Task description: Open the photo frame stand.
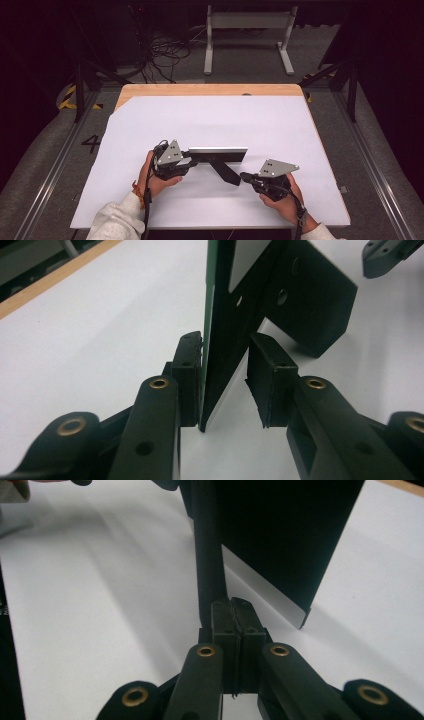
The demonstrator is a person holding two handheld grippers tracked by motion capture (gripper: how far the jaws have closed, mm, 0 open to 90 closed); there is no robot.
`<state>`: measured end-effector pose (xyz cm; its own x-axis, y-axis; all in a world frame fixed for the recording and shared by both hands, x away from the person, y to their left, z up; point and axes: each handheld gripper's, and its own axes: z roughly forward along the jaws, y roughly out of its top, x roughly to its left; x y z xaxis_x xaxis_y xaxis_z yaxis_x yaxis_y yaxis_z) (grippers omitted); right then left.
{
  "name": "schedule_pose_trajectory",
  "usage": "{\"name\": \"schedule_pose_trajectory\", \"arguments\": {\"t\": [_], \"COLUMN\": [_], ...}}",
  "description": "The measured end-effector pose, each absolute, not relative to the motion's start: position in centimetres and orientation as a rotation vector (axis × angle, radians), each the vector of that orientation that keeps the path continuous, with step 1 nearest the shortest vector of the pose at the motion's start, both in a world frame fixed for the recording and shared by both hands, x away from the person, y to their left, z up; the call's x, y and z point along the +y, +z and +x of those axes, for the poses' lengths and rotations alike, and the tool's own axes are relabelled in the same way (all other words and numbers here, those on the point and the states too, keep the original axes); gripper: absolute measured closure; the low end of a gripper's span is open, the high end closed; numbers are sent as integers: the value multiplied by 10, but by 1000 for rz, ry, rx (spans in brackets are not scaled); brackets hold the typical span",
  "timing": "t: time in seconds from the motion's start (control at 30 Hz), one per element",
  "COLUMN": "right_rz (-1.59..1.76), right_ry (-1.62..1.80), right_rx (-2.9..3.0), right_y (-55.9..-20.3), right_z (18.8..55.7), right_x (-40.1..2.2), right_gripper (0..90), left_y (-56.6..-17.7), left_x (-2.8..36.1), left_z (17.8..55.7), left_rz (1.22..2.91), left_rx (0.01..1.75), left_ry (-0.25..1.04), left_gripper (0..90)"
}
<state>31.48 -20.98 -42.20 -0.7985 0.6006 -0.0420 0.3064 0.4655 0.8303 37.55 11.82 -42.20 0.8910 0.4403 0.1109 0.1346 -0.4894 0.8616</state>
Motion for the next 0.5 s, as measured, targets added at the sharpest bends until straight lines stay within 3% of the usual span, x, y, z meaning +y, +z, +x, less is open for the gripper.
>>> {"name": "schedule_pose_trajectory", "arguments": {"t": [0.5], "right_rz": [778], "right_ry": [1281], "right_rx": [2218], "right_y": [-408], "right_z": [323], "right_x": [-207], "right_gripper": [900], "left_y": [-414], "left_x": [123], "left_z": [370], "left_rz": [2011], "left_rx": [411], "left_ry": [400], "left_gripper": [683]}}
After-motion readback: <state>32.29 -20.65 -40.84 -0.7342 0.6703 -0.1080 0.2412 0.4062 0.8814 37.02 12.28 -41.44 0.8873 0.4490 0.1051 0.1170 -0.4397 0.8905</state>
